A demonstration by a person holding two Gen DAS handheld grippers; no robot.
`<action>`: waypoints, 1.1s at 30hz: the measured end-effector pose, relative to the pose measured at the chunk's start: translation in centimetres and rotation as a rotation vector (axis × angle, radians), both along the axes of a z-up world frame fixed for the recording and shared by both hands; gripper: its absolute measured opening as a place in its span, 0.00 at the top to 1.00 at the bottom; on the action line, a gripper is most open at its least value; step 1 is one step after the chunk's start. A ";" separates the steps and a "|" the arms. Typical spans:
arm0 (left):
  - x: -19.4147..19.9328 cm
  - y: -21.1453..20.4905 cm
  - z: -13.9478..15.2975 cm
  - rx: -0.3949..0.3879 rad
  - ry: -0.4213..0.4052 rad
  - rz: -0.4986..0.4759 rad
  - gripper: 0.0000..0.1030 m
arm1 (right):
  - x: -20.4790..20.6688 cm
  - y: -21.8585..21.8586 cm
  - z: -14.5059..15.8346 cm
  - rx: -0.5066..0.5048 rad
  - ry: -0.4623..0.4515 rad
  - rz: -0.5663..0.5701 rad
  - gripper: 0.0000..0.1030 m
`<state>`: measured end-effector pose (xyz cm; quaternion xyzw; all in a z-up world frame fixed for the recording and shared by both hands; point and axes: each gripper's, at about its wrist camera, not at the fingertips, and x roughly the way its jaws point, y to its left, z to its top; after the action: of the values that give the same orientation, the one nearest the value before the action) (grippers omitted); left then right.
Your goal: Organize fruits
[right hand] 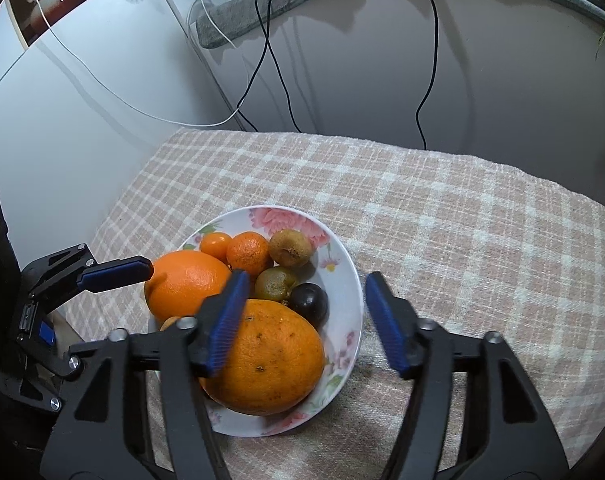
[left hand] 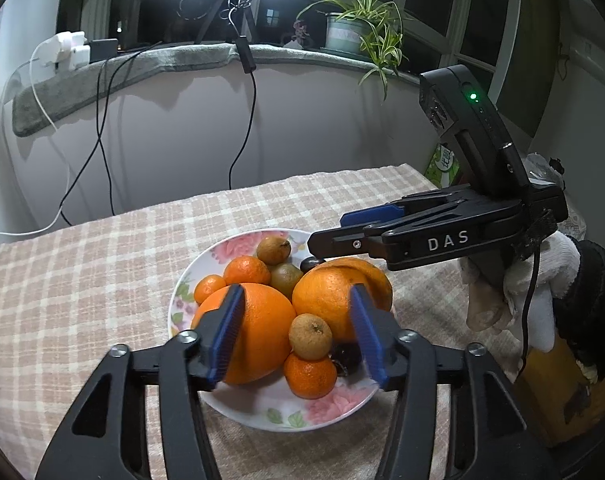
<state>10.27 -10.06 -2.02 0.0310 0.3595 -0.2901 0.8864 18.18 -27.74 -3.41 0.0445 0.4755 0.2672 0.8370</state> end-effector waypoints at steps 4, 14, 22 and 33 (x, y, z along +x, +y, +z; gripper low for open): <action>-0.1 0.0 0.1 0.014 -0.006 0.015 0.28 | -0.1 0.0 0.2 -0.008 -0.009 -0.003 0.27; 0.2 0.6 -0.3 0.019 0.015 0.062 0.22 | -0.6 -0.2 0.8 -0.012 -0.045 -0.028 0.22; -0.1 1.8 -0.7 0.000 0.021 0.102 0.22 | -1.6 -0.7 1.6 0.001 -0.074 -0.060 0.22; -0.9 3.5 -0.4 -0.042 -0.038 0.170 0.21 | -4.2 -0.2 2.7 0.006 -0.157 -0.097 0.22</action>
<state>9.36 -6.60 -2.41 -0.0127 0.3379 -0.2204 0.9149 14.00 -27.92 -0.69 0.0488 0.4049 0.2306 0.8835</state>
